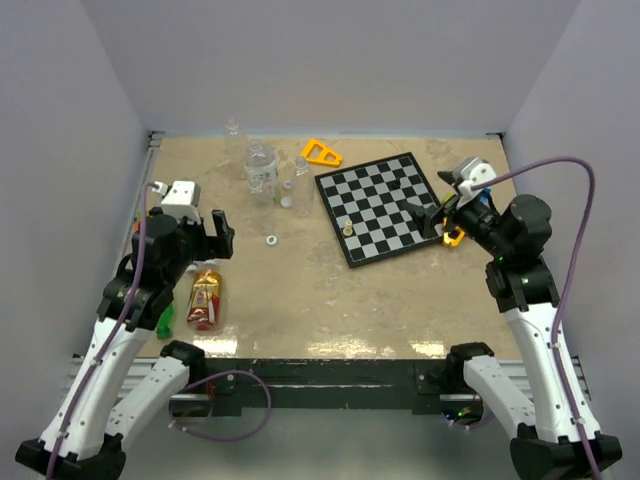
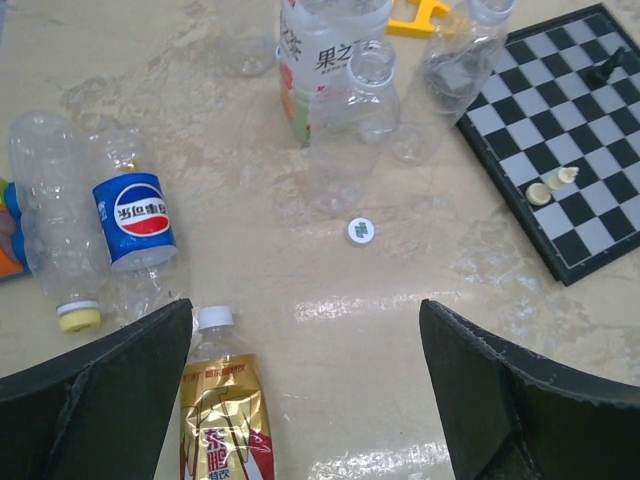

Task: Unscrew the bottle caps
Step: Pick up the plastic bottle from the corner of the board.

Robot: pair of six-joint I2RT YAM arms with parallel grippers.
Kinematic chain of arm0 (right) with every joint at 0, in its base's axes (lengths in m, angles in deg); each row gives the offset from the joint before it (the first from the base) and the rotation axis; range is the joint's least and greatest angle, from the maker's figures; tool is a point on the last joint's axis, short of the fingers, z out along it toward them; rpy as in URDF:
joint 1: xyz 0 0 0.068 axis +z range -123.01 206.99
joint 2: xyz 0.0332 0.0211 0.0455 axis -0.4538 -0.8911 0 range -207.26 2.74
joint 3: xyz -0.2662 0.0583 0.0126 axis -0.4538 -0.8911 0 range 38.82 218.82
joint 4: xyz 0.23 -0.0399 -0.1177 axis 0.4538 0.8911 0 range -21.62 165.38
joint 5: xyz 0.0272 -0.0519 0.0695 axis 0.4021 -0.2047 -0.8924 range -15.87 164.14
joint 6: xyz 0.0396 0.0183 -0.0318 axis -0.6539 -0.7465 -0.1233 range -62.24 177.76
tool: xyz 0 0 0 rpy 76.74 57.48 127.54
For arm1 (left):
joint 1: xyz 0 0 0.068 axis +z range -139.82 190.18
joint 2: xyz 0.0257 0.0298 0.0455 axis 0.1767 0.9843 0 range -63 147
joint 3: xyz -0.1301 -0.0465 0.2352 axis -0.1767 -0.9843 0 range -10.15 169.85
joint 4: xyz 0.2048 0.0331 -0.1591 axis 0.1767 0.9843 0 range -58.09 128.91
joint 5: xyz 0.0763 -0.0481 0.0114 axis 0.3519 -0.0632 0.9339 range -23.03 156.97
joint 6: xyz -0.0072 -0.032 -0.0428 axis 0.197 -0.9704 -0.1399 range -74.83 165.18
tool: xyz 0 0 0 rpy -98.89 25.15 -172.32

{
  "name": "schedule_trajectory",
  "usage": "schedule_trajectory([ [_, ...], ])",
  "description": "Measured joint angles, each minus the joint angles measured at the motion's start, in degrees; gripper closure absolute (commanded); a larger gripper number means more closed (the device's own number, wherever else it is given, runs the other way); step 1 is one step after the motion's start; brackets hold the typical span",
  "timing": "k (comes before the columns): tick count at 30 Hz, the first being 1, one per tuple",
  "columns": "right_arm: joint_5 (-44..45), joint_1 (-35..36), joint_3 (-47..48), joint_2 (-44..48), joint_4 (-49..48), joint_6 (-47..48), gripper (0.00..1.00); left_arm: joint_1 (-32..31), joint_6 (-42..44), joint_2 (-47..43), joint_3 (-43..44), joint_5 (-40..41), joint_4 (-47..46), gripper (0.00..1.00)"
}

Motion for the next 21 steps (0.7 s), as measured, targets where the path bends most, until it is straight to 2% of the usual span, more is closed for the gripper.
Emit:
schedule_trajectory([
  [5,-8.7,0.0,-5.2,-1.8,3.0,12.4,0.02,1.3,-1.1,6.1,-2.3,2.5,-2.5,0.0],
  [12,-12.2,0.0,-11.1,-2.3,2.9,18.3,0.02,10.1,-2.1,13.2,-3.9,1.8,-7.5,0.01],
  [17,-13.3,0.0,-11.5,-1.7,2.6,19.7,0.02,17.4,-2.1,24.8,-4.2,-1.0,-13.0,0.02],
  [21,-14.0,0.0,-11.5,-0.3,2.4,20.2,0.02,19.5,-2.2,36.7,-3.2,-1.6,-15.3,0.03],
])
